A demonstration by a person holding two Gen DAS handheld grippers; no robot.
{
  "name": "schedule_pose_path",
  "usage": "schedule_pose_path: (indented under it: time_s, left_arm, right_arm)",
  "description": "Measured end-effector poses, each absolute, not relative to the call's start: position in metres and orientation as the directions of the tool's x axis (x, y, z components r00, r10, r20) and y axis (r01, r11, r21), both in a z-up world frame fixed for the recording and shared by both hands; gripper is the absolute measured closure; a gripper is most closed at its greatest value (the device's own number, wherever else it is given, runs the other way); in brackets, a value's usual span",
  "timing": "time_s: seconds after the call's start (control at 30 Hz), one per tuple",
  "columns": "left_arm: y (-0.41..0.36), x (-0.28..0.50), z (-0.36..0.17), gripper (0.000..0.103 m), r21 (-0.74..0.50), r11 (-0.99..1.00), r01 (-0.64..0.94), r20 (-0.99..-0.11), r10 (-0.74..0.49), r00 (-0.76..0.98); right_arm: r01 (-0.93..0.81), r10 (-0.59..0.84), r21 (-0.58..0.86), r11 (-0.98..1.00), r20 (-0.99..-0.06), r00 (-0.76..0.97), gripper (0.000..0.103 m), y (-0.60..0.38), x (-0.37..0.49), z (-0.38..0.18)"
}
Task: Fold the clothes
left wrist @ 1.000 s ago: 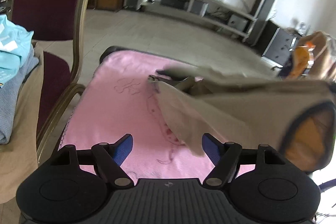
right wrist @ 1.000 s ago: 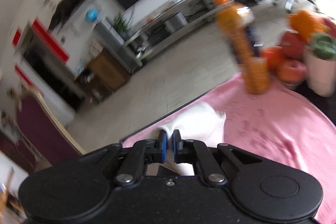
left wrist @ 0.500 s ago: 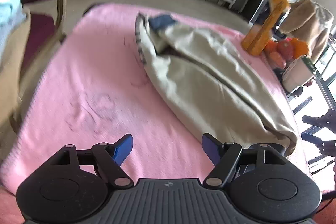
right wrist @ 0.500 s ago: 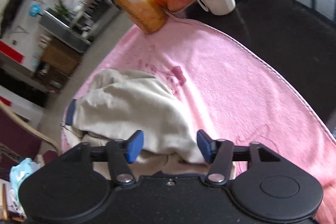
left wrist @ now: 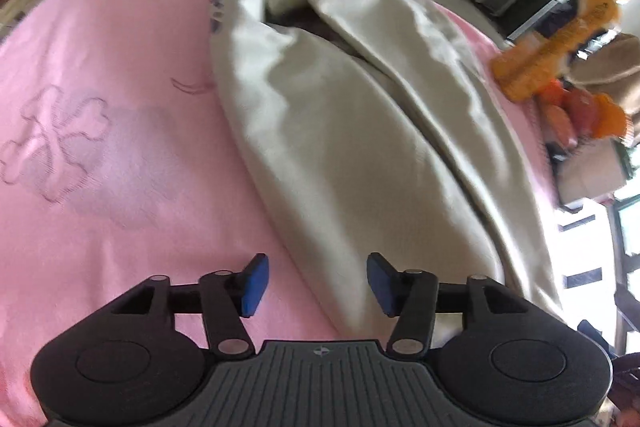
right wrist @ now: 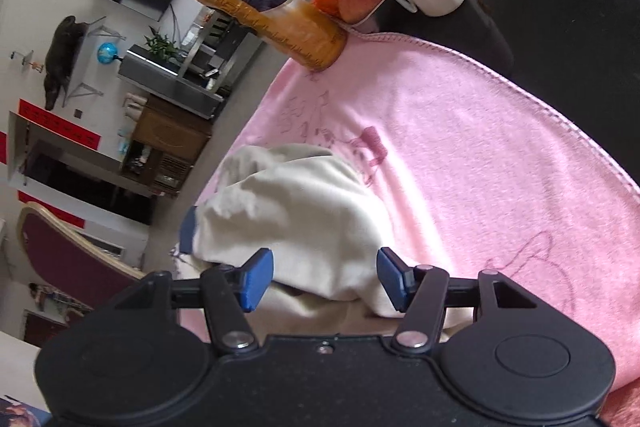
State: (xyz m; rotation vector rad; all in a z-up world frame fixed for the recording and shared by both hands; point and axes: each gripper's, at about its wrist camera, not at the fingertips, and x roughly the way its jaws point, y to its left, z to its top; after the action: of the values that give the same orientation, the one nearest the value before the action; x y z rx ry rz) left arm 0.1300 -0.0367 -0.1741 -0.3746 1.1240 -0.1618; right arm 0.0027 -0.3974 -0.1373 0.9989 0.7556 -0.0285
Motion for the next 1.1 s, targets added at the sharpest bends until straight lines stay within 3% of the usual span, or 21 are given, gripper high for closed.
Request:
schedule_pose_path:
  time_s: [0.27,0.43,0.77,0.83,0.9,0.97,1.1]
  left_arm:
    - [-0.044,0.144,-0.176,0.051,-0.351,0.934,-0.064,-0.828,-0.278,0.488]
    - [-0.060,0.143,-0.171,0.061,-0.310,0.951,-0.015,-0.841,-0.266,0.472]
    - [-0.068,0.123,-0.177,0.061,-0.434,0.899,-0.057,-0.851,-0.388,0.354]
    - [-0.071,0.125,-0.178,0.069,-0.425,0.904,-0.046,-0.849,-0.381,0.366]
    - [-0.069,0.123,-0.178,0.089,-0.422,0.905,-0.055,-0.849,-0.374,0.374]
    - [-0.066,0.122,-0.179,0.103,-0.415,0.908,-0.062,-0.850,-0.363,0.381]
    - [-0.058,0.111,-0.163,0.103,-0.395,0.917,-0.060,-0.842,-0.335,0.423]
  right_arm:
    - [0.326,0.324,0.755,0.569,-0.570,0.755,0.046,-0.391,0.006,-0.134]
    - [0.332,0.316,0.744,0.580,-0.581,0.750,0.046,-0.391,0.009,-0.136]
    - [0.328,0.297,0.746,0.580,-0.568,0.767,0.046,-0.392,0.006,-0.134]
    - [0.326,0.290,0.743,0.585,-0.566,0.772,0.046,-0.392,0.006,-0.133]
    - [0.329,0.282,0.745,0.580,-0.563,0.777,0.046,-0.395,0.004,-0.133]
    - [0.334,0.276,0.748,0.573,-0.560,0.781,0.046,-0.398,0.003,-0.133]
    - [0.352,0.256,0.737,0.577,-0.572,0.779,0.046,-0.403,0.003,-0.136]
